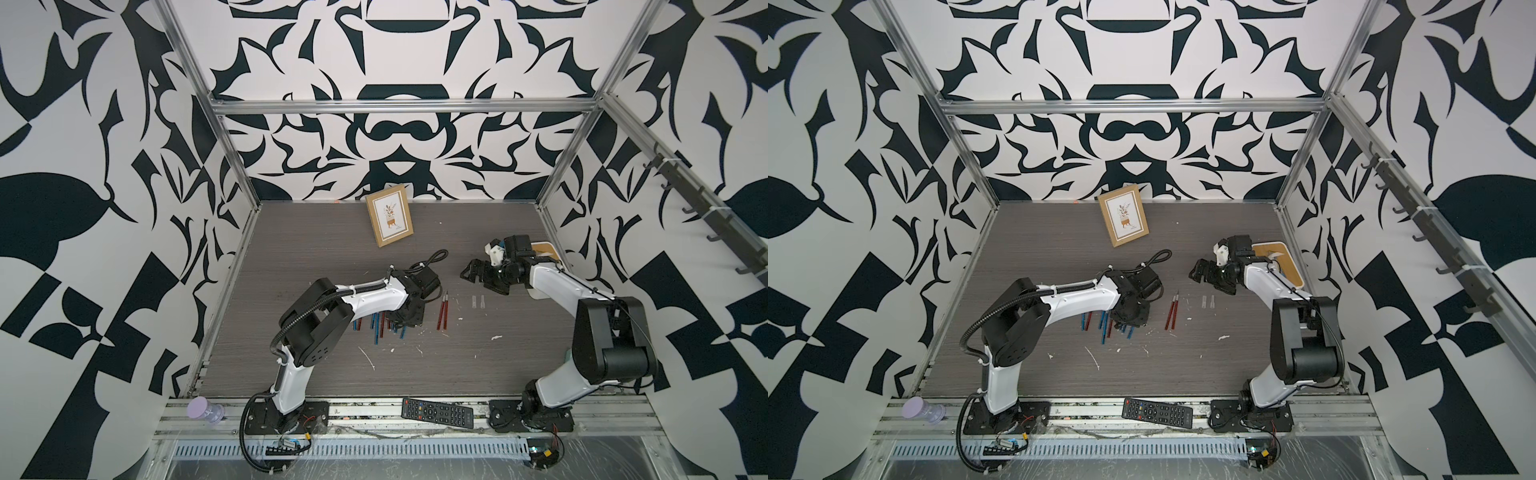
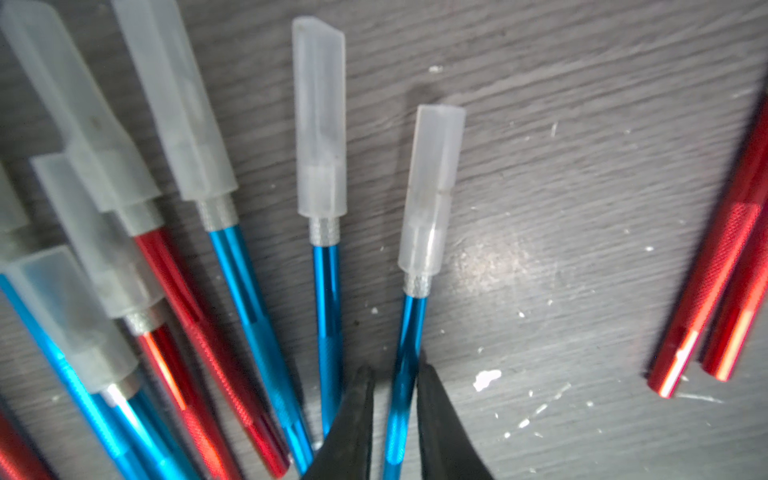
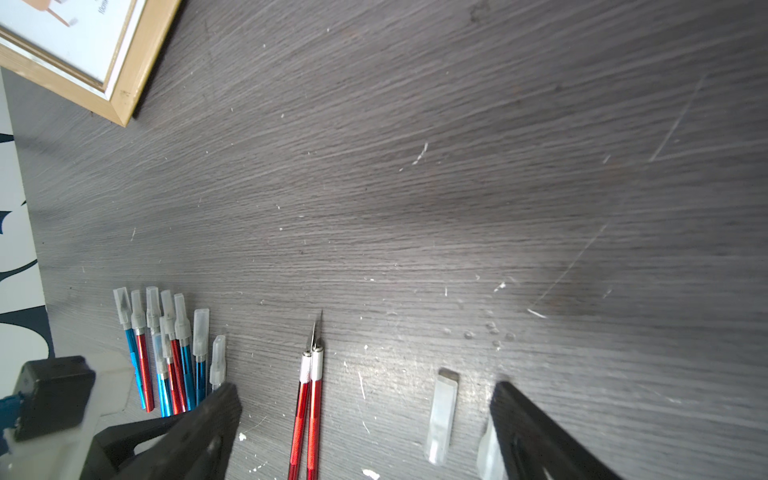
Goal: Remove protective caps from carving knives
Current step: Pick up the carving knife from the center of the board.
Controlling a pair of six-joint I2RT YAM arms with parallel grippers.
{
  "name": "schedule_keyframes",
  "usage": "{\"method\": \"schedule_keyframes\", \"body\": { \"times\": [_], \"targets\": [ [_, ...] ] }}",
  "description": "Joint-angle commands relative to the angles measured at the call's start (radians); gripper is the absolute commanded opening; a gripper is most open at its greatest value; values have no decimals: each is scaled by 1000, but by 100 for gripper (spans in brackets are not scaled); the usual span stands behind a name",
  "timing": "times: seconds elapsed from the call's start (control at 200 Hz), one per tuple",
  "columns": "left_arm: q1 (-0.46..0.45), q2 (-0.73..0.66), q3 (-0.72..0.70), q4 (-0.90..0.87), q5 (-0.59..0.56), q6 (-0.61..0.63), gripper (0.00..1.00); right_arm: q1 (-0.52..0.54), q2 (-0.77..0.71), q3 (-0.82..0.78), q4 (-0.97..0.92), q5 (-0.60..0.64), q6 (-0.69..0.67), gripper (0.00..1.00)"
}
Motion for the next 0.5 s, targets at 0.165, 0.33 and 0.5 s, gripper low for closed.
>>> {"method": "schedule_keyframes", "body": {
  "times": [0.165,0.33,0.5],
  "targets": [
    [-17,28,-37,-45,34,-20,19,-4,-4,13,17,-13,13,97],
    [-17,25,-30,-53,28,-18,13,-3,-10,13,5,-1,8,97],
    [-17,6,-21,-48,30,-12,5,1,-24,23,-24,27,-10,96]
  ]
}}
